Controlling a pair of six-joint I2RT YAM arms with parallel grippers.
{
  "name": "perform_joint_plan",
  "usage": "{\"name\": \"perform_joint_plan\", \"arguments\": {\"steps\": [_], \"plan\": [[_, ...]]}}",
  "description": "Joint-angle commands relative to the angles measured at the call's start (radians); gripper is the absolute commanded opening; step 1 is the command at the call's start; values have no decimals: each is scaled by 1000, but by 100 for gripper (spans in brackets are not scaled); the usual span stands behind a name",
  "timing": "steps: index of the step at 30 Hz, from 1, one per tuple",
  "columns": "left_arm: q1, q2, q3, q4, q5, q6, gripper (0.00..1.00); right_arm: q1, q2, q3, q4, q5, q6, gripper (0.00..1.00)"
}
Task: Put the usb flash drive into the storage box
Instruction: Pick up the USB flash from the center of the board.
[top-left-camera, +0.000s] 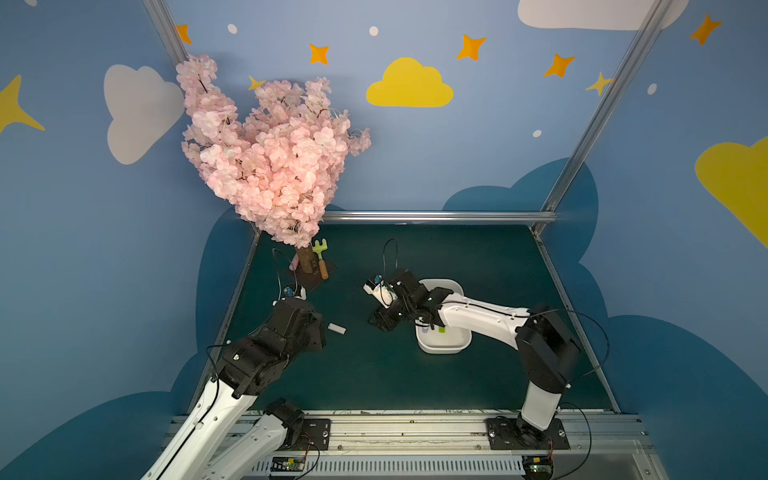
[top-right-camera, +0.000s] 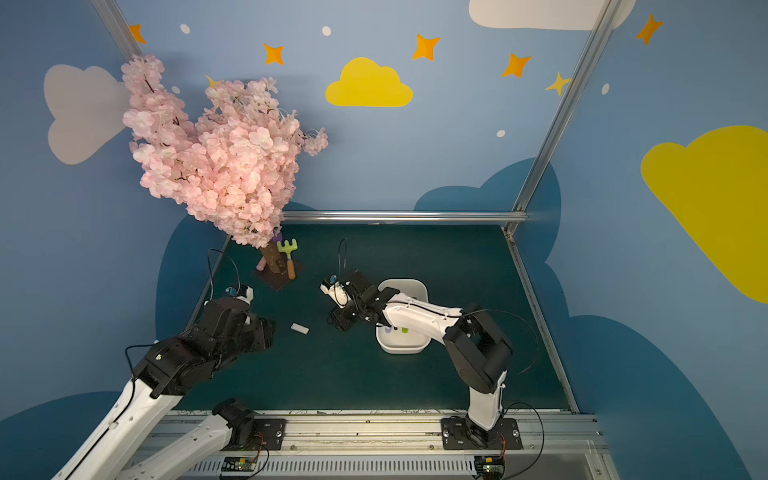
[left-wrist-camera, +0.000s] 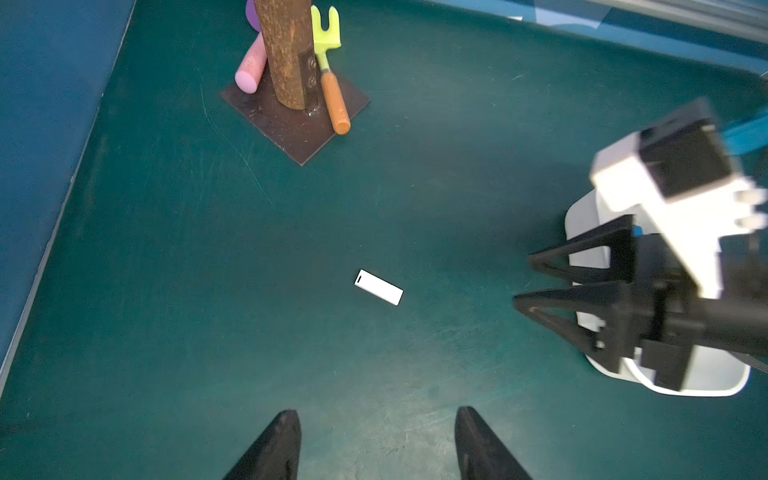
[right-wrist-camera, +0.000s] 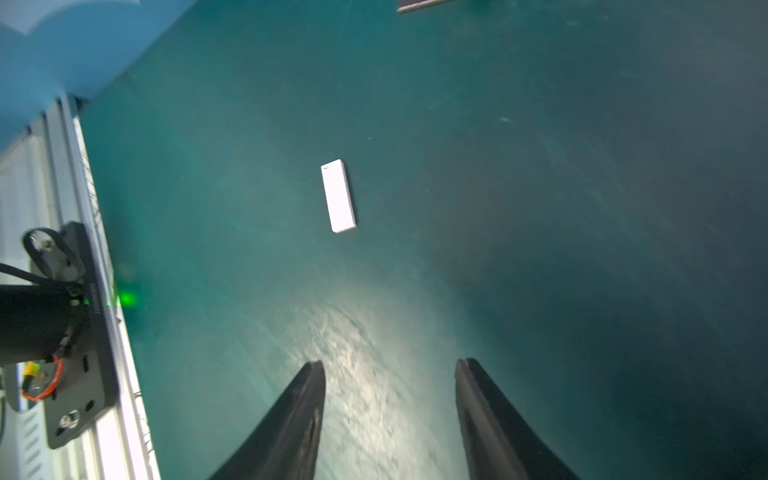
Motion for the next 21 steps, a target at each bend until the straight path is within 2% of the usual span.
{"name": "perform_joint_plan", "arguments": {"steps": [1,9,17,21], "plan": [[5,-32,-8,15,-19,10,63,18,94,110,-71,20,-67,56],[11,-28,-11,17,-16,8,64,80,282,324,-161,39,-159,56],[19,-41,-16,22,-9,7,64,138,452,513,-211,94,-154,53],[20,-35,-17,27,-1,10,64,153,495,560,-209,132,-159,52]]}}
